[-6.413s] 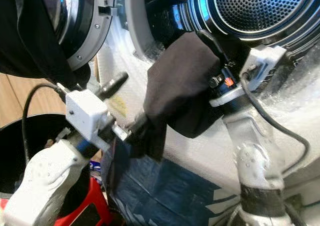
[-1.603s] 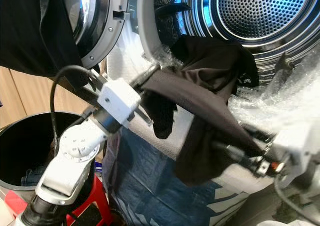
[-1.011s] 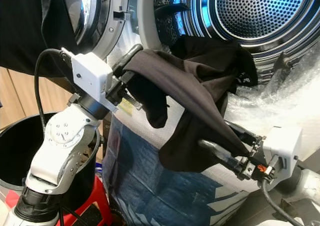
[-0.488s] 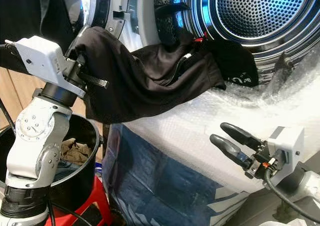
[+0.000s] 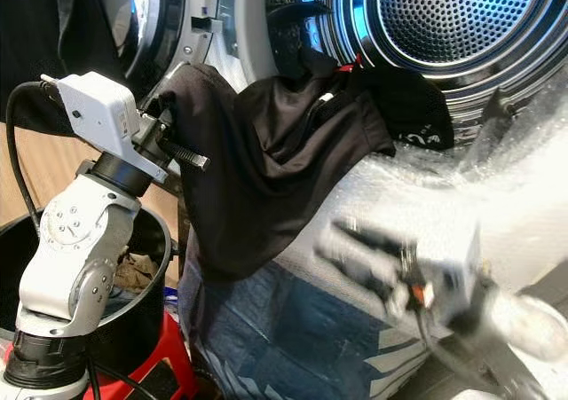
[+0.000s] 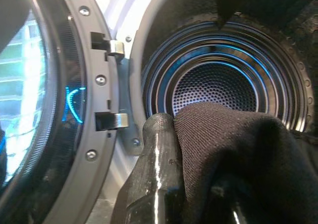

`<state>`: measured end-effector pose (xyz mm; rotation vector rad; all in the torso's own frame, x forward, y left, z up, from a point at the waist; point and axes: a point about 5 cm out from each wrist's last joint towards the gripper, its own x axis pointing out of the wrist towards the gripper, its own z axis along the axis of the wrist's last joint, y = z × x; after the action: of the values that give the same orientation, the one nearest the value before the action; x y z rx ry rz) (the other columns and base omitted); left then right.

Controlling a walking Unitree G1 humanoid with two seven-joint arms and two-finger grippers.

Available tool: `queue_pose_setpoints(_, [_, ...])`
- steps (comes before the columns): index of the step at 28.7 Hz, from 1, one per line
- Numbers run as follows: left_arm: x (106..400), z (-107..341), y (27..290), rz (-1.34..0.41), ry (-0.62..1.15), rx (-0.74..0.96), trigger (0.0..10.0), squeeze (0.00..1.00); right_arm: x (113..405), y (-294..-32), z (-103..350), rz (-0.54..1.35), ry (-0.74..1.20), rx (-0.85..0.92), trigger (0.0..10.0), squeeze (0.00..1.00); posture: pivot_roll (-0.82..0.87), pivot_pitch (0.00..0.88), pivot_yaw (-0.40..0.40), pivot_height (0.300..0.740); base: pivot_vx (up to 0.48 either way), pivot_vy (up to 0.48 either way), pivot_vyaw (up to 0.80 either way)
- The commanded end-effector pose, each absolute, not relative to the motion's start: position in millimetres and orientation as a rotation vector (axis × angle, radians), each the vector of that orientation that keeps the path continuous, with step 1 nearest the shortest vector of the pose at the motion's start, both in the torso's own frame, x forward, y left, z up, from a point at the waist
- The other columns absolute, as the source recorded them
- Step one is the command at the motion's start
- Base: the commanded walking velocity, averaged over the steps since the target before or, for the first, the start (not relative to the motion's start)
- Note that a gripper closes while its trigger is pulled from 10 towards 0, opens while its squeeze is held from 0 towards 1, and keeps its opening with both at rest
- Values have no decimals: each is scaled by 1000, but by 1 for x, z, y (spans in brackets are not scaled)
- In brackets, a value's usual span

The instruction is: Clothes washing

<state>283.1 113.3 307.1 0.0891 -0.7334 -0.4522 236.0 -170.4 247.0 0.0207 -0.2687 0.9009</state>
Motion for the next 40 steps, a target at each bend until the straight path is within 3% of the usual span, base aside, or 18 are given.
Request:
queue_pose_setpoints(1, [278, 312, 109, -472, -760, 95, 0, 0, 234, -176, 244, 882, -270, 90, 10000, 0, 116, 39, -155, 740, 0, 0, 0])
queue_pose_setpoints(6, [277, 311, 108, -477, -757, 95, 0, 0, 236, -170, 242, 829, -330, 243, 10000, 0, 113, 43, -156, 740, 0, 0, 0])
queue_pose_setpoints(9, [277, 310, 102, -523, -737, 89, 0, 0, 219, -148, 238, 965, -396, 399, 10000, 0, 122, 45, -156, 740, 0, 0, 0])
queue_pose_setpoints(15, [275, 309, 87, -647, -715, 103, 0, 0, 225, -129, 212, 992, -275, 344, 10000, 0, 142, 44, -157, 740, 0, 0, 0])
queue_pose_setpoints(26, [292, 365, 47, -857, -913, 213, 0, 0, 220, -102, 199, 1205, -223, 303, 10000, 0, 165, 27, -148, 740, 0, 0, 0])
queue_pose_setpoints(29, [292, 374, 39, -901, -934, 202, 0, 0, 231, -96, 200, 1162, -241, 288, 10000, 0, 166, 20, -141, 740, 0, 0, 0])
queue_pose_setpoints(31, [292, 372, 33, -932, -937, 202, 0, 0, 253, -85, 204, 1071, -277, 275, 10000, 0, 159, 16, -136, 740, 0, 0, 0])
queue_pose_setpoints(40, [290, 367, 29, -962, -930, 193, 0, 0, 280, -67, 227, 987, -377, 288, 10000, 0, 177, 14, -142, 740, 0, 0, 0])
